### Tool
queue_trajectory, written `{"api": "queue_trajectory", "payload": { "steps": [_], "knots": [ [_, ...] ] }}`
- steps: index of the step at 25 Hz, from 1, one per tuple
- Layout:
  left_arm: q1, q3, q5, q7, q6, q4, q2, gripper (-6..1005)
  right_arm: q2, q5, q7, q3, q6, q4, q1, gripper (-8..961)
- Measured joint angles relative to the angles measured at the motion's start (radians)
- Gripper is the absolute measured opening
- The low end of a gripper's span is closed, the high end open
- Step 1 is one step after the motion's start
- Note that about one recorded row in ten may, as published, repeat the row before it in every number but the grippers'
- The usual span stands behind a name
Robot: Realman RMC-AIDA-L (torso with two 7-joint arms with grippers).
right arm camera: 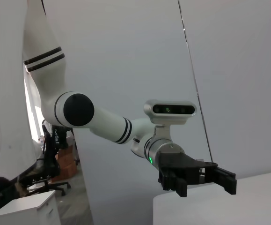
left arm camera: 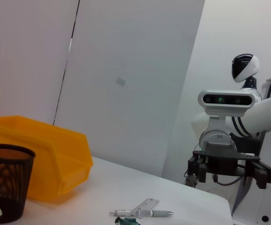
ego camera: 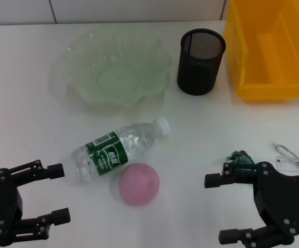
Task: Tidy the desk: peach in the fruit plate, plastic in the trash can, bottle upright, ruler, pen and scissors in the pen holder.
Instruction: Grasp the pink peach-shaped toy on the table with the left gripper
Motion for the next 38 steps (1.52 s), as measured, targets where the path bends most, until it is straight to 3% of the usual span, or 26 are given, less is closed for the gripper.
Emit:
{"api": "queue_trajectory", "payload": {
  "steps": [7,22,27,30,33,38],
  "knots": [
    [-0.004,0.001,0.0,-0.001,0.0,0.001,0.0,819,0.002,0.0,-0.006,0.005,0.025,0.004,-0.004,833],
    [-0.02,0.002,0.01,-0.034,-0.002,0.018,-0.007,815,0.001,0.0,-0.008,0.006,0.075,0.005,0.0,833],
    [-0.045,0.015,0.02,-0.203,-0.007,0.185,-0.024,815,-0.002,-0.001,-0.008,0.014,0.097,0.006,-0.013,832],
    [-0.091,0.037,0.073,-0.339,-0.019,0.339,-0.054,814,-0.005,-0.006,-0.008,0.044,0.127,0.006,-0.039,832],
    [-0.156,0.101,0.121,-0.442,-0.045,0.417,-0.066,814,-0.008,-0.008,-0.008,0.073,0.163,0.007,-0.07,832],
    [-0.286,0.337,0.169,-0.556,-0.181,0.436,-0.066,813,-0.02,-0.009,-0.008,0.105,0.187,0.001,-0.119,832]
  ]
}}
